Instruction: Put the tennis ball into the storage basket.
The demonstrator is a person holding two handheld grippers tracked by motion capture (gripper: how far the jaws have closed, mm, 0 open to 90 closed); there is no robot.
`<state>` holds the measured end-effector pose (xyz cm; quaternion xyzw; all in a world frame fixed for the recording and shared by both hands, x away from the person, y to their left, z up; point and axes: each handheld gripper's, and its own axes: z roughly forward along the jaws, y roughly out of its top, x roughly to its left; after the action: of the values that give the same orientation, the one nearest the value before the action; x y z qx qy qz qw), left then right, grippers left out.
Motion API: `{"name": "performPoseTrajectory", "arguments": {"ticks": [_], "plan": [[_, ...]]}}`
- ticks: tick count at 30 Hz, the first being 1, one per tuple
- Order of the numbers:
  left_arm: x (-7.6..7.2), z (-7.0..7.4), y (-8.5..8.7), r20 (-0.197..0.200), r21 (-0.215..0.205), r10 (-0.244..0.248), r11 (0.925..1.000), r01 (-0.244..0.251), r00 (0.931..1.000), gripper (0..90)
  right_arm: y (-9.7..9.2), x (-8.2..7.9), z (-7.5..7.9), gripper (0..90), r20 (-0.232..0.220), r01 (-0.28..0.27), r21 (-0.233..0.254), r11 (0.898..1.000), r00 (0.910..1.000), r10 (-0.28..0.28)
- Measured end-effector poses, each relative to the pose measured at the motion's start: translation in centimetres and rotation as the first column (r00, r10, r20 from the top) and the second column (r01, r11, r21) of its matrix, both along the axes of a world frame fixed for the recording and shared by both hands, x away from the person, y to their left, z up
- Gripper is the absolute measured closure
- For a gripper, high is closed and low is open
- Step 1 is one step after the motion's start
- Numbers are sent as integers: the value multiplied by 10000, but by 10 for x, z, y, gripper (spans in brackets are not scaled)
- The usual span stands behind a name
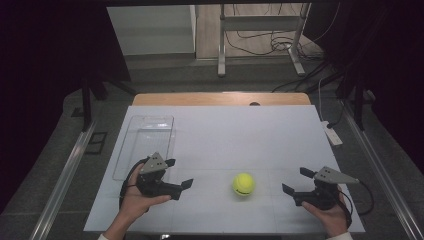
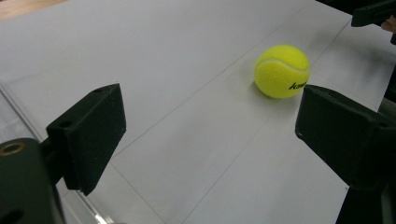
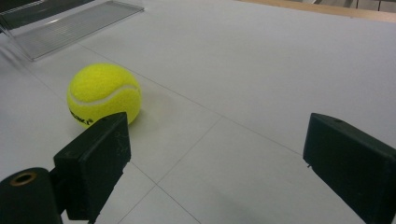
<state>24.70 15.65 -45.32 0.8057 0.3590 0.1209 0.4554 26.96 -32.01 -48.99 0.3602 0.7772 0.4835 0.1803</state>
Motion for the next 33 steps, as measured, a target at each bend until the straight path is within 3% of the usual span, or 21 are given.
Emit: {"name": "performPoseTrajectory", "arguments": {"ticks": [33], "plan": [[15,1,-39,-209,182,-1030,9945,1034,9945,96,0,0,-1,77,-20,-25,-14,10000,10000,25]]}}
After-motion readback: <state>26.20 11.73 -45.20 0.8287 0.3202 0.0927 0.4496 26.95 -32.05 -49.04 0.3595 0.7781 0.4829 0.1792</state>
